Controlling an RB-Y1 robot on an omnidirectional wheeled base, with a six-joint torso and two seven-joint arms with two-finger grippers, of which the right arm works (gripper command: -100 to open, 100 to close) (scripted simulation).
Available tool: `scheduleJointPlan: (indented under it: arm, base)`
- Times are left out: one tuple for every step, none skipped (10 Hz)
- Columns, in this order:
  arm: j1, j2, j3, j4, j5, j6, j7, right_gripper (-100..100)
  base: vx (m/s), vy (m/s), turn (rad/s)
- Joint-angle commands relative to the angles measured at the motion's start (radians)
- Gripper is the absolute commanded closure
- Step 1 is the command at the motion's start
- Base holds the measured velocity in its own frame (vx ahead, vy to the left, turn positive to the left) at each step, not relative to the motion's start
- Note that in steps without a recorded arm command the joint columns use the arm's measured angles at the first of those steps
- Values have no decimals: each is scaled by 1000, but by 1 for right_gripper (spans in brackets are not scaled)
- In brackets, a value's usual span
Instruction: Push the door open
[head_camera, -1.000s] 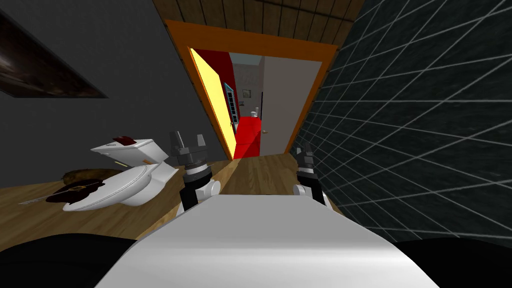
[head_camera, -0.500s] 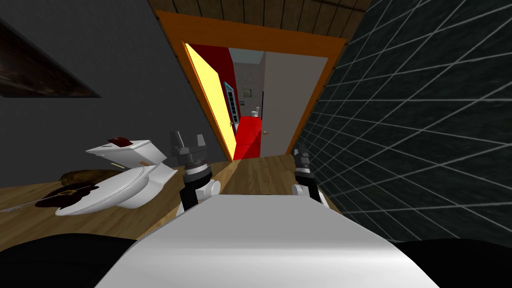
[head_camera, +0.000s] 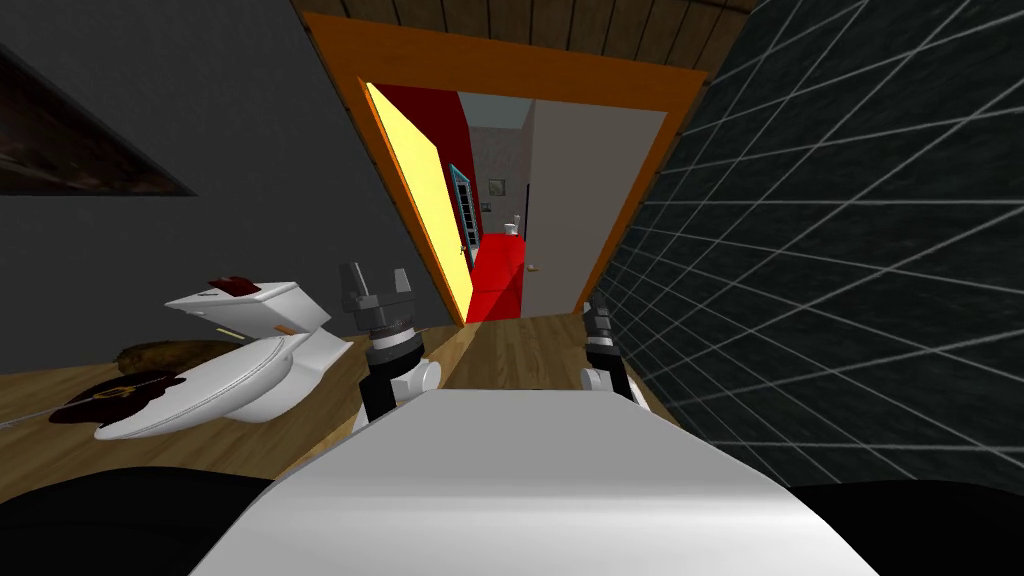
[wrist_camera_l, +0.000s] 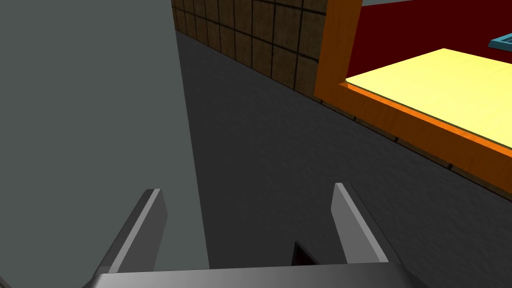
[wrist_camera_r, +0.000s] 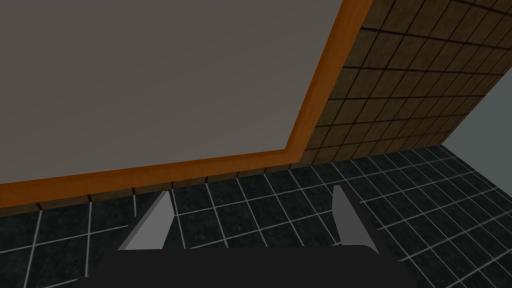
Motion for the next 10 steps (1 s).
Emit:
scheduleJointPlan:
  arm:
    - [-11,-5,1,29,0,-6,-2,-100]
    - [-25,-12,2,68,0,-16,-4,-100]
    - [-33,-14,3,89,0,-22,-5,-100]
    - [-41,-17,3,111,0,-28,-6,-100]
    - [-48,-19,4,132,1,-33,-7,-100]
    - [-56,-22,5,154,1,-39,-9,-100]
    - [-64,-24,5,175,1,-45,-10,-100]
    - [-72,-26,6,197,1,-51,-11,-100]
    - [-80,-28,7,220,1,-57,-12,-100]
    - [-88,-30,7,242,1,-63,-13,-100]
  base:
    - [114,-28,25]
    - [142,-45,41]
    - [144,-44,37]
    - [115,-18,24]
    - [88,-13,26]
    - [87,-16,26]
    - [102,-20,23]
    - [84,-24,29]
    - [94,-23,33]
    - [102,-25,29]
